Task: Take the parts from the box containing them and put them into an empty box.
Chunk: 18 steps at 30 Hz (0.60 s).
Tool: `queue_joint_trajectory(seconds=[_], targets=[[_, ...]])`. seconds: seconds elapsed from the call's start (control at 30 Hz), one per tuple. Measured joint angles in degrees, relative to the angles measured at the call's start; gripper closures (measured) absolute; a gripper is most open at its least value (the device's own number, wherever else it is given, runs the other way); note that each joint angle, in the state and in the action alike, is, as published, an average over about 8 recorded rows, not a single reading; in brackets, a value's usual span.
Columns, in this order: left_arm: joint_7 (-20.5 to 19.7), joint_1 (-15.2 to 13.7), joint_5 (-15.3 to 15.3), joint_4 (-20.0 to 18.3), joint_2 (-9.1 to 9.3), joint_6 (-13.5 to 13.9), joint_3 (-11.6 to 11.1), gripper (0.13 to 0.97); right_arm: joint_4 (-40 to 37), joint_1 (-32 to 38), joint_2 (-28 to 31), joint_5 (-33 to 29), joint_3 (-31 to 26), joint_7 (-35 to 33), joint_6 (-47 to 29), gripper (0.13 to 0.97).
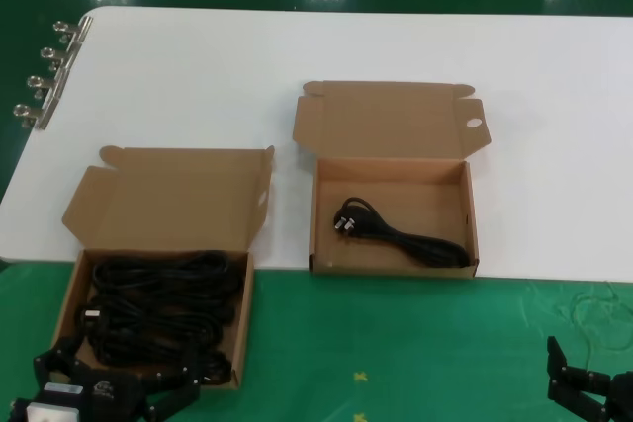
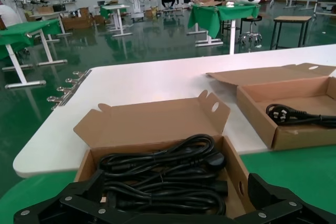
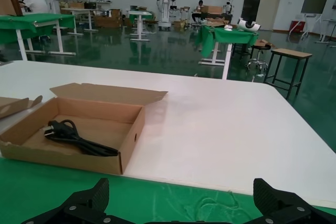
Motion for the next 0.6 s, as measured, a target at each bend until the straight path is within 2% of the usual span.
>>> queue_joint_trajectory(seconds=[0.6], targets=[[0.16, 0.95, -0.79, -0.50, -0.08, -0.39, -0.83, 0.132, 0.00, 0.00, 0.00, 0.00, 0.00, 0.01, 0.00, 0.129]])
